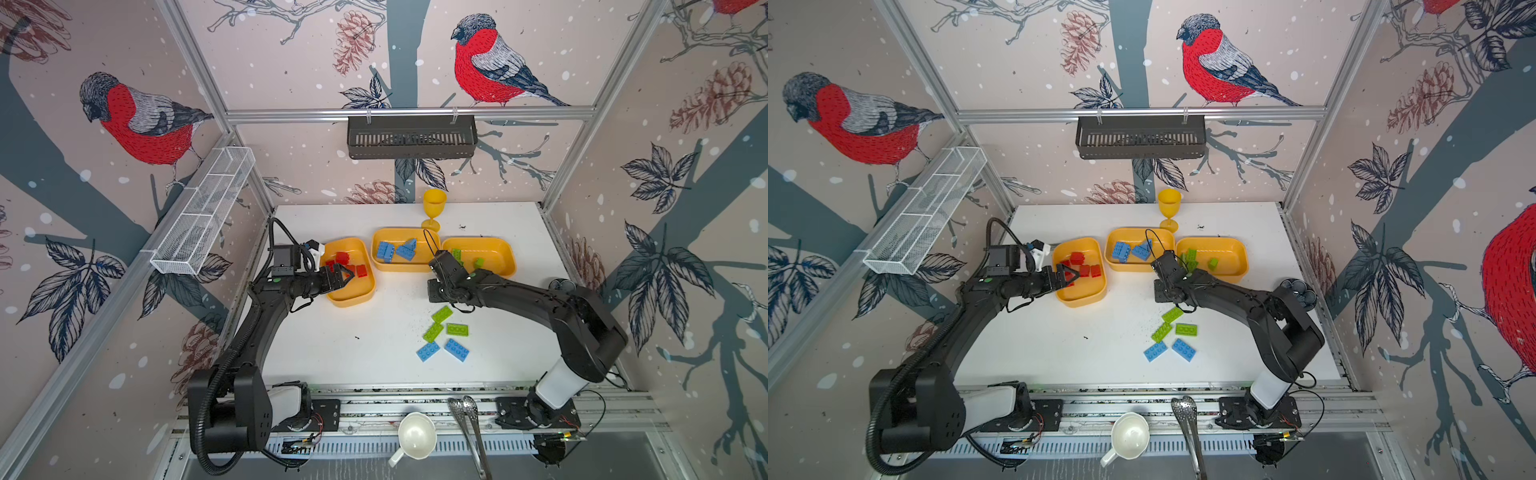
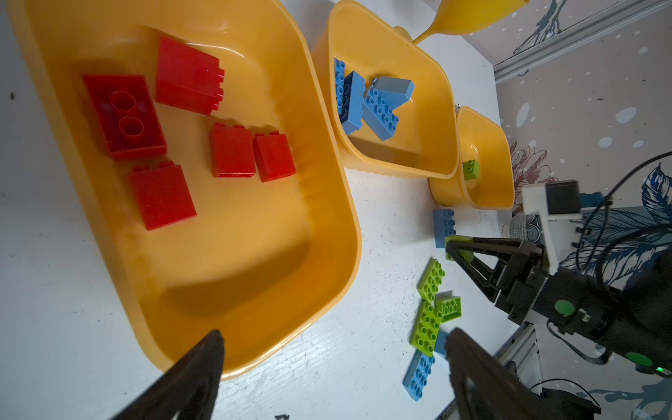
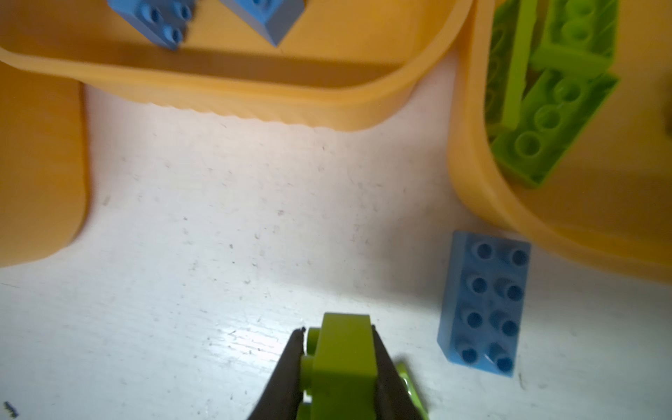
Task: Sort the legos into containers by color
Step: 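Carry the lime-green brick with the right gripper and drop it into the farthest bin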
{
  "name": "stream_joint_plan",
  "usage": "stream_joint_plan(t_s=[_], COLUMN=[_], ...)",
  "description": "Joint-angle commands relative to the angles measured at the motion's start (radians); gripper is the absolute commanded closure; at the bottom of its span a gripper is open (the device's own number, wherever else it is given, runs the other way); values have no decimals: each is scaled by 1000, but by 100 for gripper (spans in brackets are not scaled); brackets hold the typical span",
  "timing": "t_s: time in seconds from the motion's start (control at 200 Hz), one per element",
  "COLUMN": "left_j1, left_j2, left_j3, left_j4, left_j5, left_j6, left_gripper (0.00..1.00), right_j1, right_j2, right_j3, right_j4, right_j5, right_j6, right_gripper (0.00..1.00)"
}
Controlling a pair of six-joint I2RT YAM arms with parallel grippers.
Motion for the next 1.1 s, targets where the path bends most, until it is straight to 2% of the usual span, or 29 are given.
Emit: stream_joint_plan(t_s=[0.0,0.175,0.43,0.61,0.811,0.896,1.006,1.091], left_j1=[3,3,3,3,3,3,3,3], left_j2=[-1,-8,-22,-30,-32,-25,-18,-14], left_j3=[10,8,5,3,2,8,14,17], left_j4=[48,116,182,192,194,184,173,171], left_j5=[56,111,146,144,134,133,128,128], left_j6=[-15,-81,-145,-161,-164,-156,-145,-142], left_gripper=[5,6,6,6,6,6,6,6], right_j1=[-36,-166,-365,-428,-440,-439,-438,-440], right_j2=[-60,-104,12,146,286,325,331,299], right_j3=[28,71,163,222,301,335,347,336], right_j4=[-50,-66,-15,33,57,48,39,30], right_j5=[17,44,25,-17,-54,-69,-76,-90], right_j6=[-26,-118,-240,-272,-273,-273,-278,-279], right_gripper=[84,83,83,82,77,72,55,49])
